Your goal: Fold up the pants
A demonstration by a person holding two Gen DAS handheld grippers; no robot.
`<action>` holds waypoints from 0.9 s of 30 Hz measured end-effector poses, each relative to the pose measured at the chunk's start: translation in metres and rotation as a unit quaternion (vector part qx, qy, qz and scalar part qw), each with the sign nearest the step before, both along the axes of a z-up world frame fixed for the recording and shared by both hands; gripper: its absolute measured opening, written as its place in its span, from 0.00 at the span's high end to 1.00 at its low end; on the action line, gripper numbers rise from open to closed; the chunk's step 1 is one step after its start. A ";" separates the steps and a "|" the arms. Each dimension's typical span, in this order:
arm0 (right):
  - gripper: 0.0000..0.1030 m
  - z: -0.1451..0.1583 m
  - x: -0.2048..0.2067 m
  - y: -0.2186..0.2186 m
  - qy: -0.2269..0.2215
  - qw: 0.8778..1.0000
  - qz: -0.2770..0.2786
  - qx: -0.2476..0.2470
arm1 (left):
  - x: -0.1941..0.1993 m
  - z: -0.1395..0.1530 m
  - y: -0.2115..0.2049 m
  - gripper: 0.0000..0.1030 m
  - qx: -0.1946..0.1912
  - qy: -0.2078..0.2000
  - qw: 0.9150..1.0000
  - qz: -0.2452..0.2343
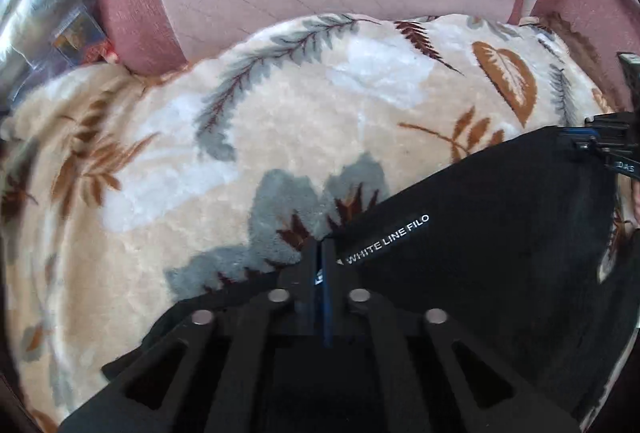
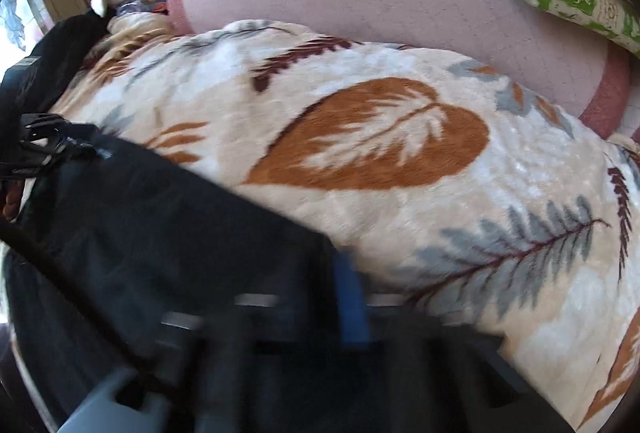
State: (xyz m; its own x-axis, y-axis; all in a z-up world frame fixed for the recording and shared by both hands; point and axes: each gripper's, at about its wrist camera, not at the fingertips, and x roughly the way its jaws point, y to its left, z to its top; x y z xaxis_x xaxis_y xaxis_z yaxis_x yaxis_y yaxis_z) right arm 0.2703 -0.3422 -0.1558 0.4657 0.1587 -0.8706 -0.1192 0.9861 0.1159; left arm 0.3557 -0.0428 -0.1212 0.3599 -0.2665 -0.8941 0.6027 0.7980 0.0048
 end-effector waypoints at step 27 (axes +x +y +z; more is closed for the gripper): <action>0.75 0.037 -0.290 0.093 0.043 0.998 0.011 0.039 | -0.299 0.044 0.188 0.84 -0.177 0.000 0.966 0.188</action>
